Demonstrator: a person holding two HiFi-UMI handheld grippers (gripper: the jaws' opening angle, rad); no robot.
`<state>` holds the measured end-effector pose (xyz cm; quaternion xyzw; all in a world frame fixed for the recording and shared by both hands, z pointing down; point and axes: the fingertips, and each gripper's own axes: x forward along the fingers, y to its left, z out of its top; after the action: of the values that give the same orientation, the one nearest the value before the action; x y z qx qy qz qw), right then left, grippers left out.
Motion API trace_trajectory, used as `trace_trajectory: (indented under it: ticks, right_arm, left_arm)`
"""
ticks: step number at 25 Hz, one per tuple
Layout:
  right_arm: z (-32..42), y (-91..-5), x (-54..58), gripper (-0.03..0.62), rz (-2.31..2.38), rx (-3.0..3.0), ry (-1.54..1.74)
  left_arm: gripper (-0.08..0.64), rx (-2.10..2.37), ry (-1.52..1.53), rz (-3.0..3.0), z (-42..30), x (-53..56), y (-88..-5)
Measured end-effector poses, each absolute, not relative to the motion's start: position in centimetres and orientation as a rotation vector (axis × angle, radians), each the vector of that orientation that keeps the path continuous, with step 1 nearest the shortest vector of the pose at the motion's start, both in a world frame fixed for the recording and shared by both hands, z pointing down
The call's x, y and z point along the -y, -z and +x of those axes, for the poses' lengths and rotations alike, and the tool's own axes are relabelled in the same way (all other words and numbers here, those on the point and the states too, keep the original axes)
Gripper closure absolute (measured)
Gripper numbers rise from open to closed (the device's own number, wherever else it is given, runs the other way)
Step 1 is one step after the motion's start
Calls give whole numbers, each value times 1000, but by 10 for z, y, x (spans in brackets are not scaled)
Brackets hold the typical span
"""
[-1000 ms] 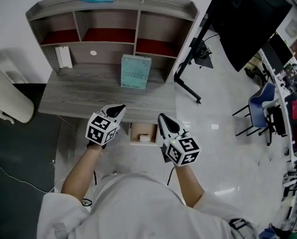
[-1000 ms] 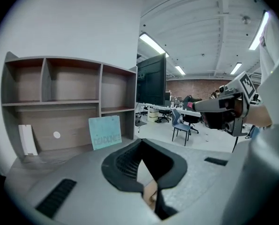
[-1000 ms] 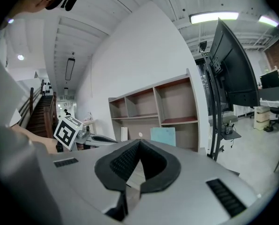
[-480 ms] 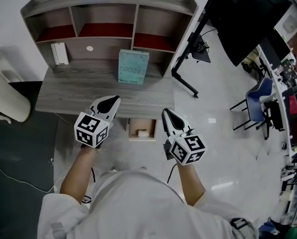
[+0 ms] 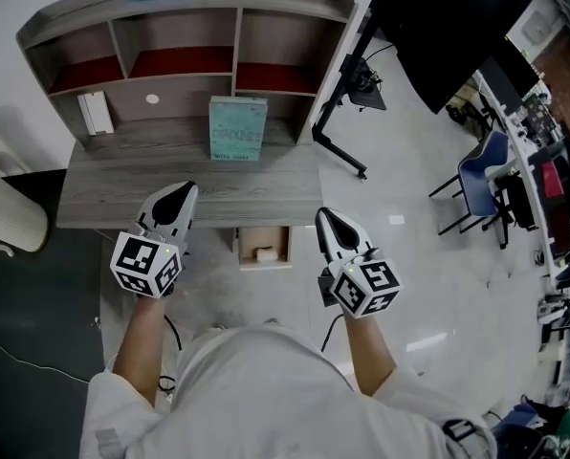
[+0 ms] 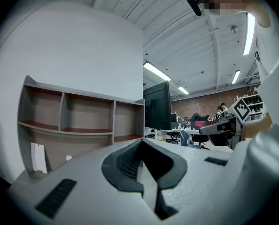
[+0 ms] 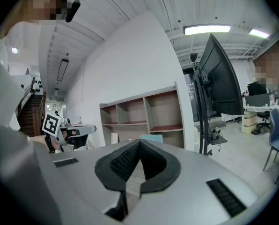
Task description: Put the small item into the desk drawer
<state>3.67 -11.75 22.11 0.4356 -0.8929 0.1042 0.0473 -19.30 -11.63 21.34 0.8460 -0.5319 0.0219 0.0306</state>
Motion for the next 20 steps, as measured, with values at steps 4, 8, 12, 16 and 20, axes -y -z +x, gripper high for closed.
trace_trajectory:
  ticks: [4,8,12,16,20]
  right_arm:
    - [48,-227,113,594,1379,2689,-333]
    - [50,-223,104,594,1386,2719,-329]
    - [56,-215,96,595,1424,2761,-317]
    - [64,-216,93,595,1473,2737,-315]
    - [61,-220,91,595,1489,2728,-334]
  left_arm:
    - [554,1681,-52,2603,-206,108,-212]
    - [554,1676,-10,2610,-209,97,-210]
    - [554,1663,14,2621,-213,83,-211]
    - [554,1672,2,2633,-228,72,-206]
    - [554,1730,6,2632,-247,60,-196]
